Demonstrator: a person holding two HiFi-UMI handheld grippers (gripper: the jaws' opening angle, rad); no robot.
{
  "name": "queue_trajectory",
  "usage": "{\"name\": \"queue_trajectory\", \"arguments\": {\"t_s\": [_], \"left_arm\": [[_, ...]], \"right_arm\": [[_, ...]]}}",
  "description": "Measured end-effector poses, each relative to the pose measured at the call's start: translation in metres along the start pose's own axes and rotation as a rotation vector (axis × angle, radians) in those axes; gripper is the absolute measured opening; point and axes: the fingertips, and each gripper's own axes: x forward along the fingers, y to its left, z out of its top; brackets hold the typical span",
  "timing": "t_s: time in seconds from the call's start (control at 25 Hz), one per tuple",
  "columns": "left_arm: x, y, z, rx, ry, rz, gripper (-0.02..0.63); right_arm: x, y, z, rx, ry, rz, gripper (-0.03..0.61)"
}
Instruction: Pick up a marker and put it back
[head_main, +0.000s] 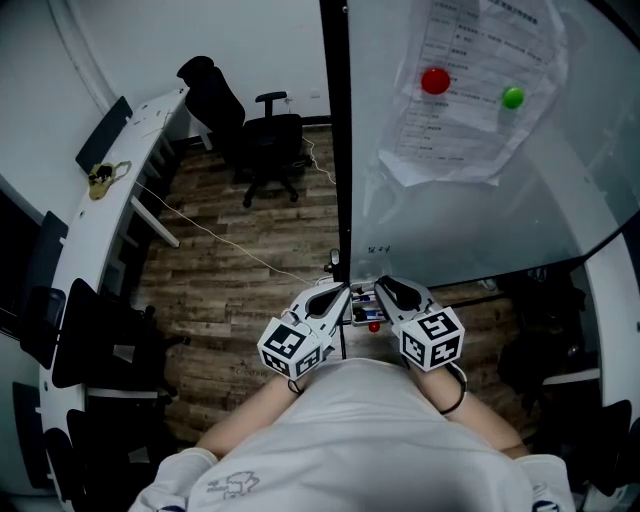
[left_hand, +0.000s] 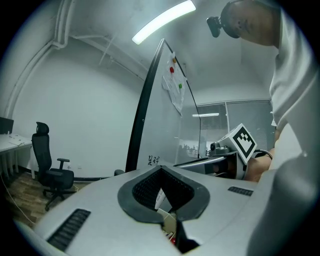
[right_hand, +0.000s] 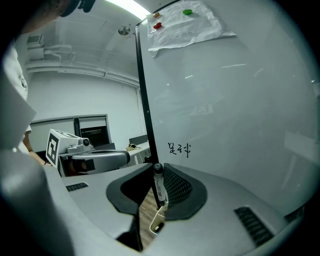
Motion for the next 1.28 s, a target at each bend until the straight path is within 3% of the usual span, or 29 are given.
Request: {"name": "queue_trajectory", "arguments": {"t_s": [0.56,1.28], "left_arm": [[-0.061,0.033,-0.029,-0.056,0.052,-0.062,0.006],[-0.027,0.041,-0.042,-0.117,0.068,-0.091,0.006]], "right_arm": [[0.019,0.037,-0.023,-0.001,-0.012,-0.171,0.074],[0.031,0.006,-0.044,0.035,0.077,-0.184,0.074]]}}
